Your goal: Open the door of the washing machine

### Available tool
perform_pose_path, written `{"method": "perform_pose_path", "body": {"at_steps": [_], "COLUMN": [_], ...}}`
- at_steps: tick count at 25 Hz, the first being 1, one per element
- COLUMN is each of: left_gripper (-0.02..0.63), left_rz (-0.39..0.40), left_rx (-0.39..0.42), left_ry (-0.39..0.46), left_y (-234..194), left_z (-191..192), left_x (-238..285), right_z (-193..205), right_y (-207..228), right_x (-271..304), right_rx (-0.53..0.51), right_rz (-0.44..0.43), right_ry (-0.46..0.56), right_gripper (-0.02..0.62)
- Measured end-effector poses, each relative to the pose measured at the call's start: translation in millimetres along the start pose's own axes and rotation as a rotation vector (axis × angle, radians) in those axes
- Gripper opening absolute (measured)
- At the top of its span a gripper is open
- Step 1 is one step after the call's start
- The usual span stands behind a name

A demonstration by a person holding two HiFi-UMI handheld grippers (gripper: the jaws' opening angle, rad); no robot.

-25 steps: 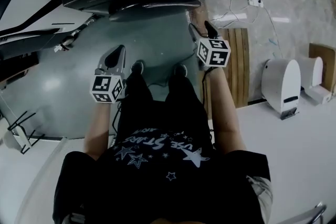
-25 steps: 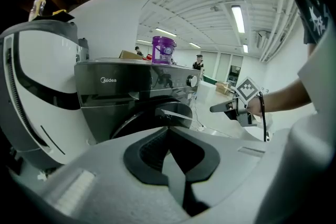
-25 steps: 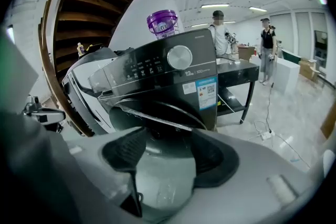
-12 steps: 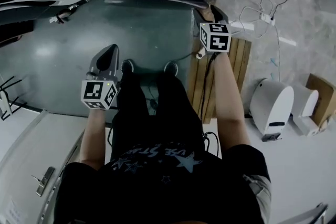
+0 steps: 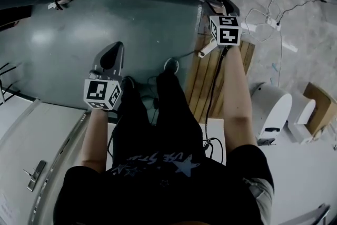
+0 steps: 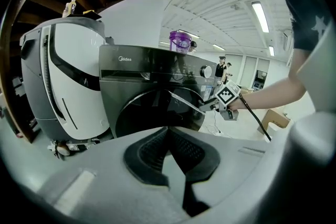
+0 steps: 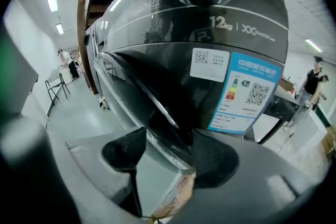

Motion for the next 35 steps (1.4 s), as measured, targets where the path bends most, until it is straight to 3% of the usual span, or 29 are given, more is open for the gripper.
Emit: {"method": "perform_pose_path", "body": {"at_steps": [6, 21, 35], "left_gripper": [0.011, 0.011, 0.011], "left_rz": [-0.008, 0.028, 0.070], "left_rx": [-0.049, -0.069, -0.117], "left_ry": [-0.005, -0.009, -0.033], "left_y": [-7.4, -10.6, -31.1], "left_z": [11.0, 26.2, 65.7], "left_x": [-10.5, -15.5, -49.8], "right_z": [1.2, 33.1, 69.9], "right_y": [-3.7, -47.1, -112.5], "right_x": [1.7, -30.5, -63.3], "right_rx": [-0.044, 0.027, 0.104], "right_rz": [0.058, 0.055, 0.107], "right_ry": [-0.020, -0.054, -0.080], "right_gripper": [0.246, 0.210, 0.177]}}
Point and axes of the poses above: the fingertips, and each gripper's own axes: x forward along the fingers, y to its right, z out of its underside, the point moved 8 cm from there along -x, backward along the fingers, and after that the axes turned 6 degrees about -z, right-handed, at the moved point
